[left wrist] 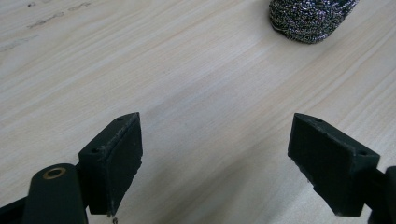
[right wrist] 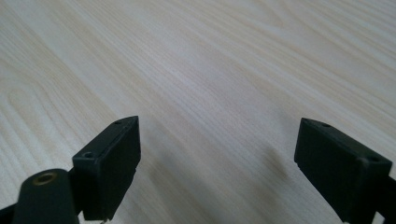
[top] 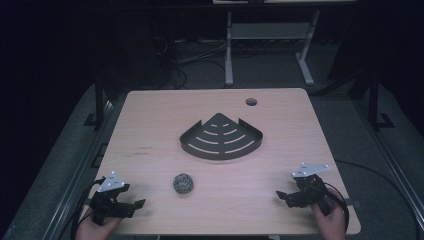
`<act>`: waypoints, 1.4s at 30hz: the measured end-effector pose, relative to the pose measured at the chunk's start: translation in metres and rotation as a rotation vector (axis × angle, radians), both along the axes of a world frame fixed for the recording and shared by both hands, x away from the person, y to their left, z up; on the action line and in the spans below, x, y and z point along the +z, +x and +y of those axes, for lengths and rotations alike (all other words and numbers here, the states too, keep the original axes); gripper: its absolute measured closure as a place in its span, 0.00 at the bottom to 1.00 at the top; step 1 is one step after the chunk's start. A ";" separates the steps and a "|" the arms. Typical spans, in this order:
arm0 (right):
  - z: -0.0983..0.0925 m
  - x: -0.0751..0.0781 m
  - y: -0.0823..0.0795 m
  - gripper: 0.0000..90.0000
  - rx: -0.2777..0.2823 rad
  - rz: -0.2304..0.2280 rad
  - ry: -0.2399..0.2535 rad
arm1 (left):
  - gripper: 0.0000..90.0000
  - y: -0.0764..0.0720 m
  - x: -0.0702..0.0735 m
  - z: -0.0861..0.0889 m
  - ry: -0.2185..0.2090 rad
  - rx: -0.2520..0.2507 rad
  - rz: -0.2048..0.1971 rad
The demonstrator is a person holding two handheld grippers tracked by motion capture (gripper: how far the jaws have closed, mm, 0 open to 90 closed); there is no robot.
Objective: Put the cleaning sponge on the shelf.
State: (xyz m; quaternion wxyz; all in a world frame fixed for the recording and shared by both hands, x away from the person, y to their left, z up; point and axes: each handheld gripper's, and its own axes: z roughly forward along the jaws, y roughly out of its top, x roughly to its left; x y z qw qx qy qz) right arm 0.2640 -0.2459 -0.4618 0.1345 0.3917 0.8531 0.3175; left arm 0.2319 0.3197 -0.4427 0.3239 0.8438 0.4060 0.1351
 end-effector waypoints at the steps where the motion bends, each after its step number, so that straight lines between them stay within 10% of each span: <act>1: 0.000 0.000 0.000 0.16 0.002 -0.003 0.002 | 0.19 0.000 0.000 0.000 -0.001 -0.003 0.001; 42: 0.006 0.003 0.002 0.16 0.019 -0.016 -0.011 | 0.19 0.001 0.015 -0.032 0.044 -0.088 -0.013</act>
